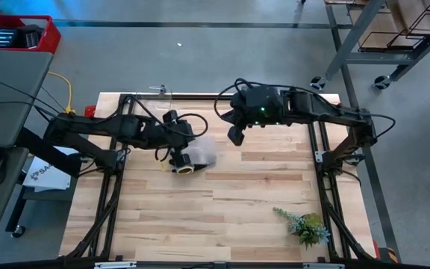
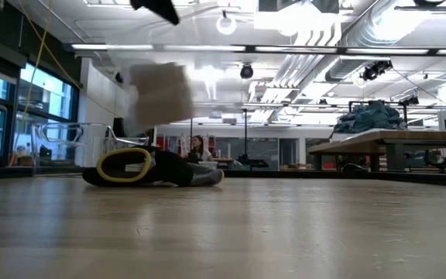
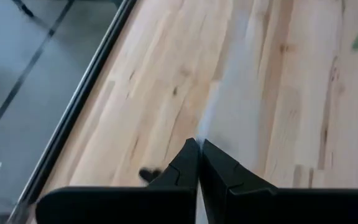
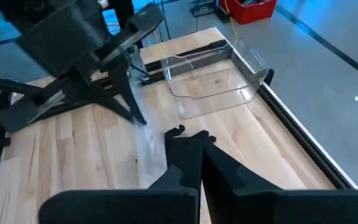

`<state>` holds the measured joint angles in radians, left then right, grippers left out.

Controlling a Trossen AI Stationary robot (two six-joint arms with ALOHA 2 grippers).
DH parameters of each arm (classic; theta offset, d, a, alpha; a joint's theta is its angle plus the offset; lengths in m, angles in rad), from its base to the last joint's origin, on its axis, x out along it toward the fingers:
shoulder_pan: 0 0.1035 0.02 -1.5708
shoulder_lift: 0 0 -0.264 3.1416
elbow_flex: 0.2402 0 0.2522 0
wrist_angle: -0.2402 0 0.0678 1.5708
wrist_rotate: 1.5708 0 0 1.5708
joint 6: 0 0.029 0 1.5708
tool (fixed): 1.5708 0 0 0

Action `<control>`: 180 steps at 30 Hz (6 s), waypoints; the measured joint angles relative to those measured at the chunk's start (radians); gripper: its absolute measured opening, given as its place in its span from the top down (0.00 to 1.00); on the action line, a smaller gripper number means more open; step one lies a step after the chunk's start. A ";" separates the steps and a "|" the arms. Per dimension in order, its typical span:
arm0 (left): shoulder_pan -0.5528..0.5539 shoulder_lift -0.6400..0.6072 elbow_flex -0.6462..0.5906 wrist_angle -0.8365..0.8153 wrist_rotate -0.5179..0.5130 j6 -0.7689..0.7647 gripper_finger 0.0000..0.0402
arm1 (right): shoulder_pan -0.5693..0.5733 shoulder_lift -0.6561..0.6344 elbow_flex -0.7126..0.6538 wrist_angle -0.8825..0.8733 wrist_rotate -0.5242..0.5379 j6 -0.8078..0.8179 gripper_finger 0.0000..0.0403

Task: Roll bandage
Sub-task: Close the transparent zip bag

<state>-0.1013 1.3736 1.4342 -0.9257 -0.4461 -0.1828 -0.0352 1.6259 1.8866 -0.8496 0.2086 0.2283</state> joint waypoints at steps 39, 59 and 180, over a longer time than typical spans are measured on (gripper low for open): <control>0.002 -0.005 0.086 0.199 0.063 -0.033 1.00 | 0.005 0.005 -0.003 0.051 -0.213 -0.106 0.47; 0.001 0.020 0.086 0.345 0.075 -0.052 1.00 | 0.003 0.013 -0.003 0.069 -0.184 -0.088 0.72; -0.210 -0.308 -0.516 1.455 -0.189 0.448 0.52 | -0.049 -0.112 -0.003 0.356 -0.504 0.078 1.00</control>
<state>-0.3115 1.0658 0.9184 0.5293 -0.6349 0.2650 -0.0845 1.5139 1.8839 -0.4938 -0.2958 0.3061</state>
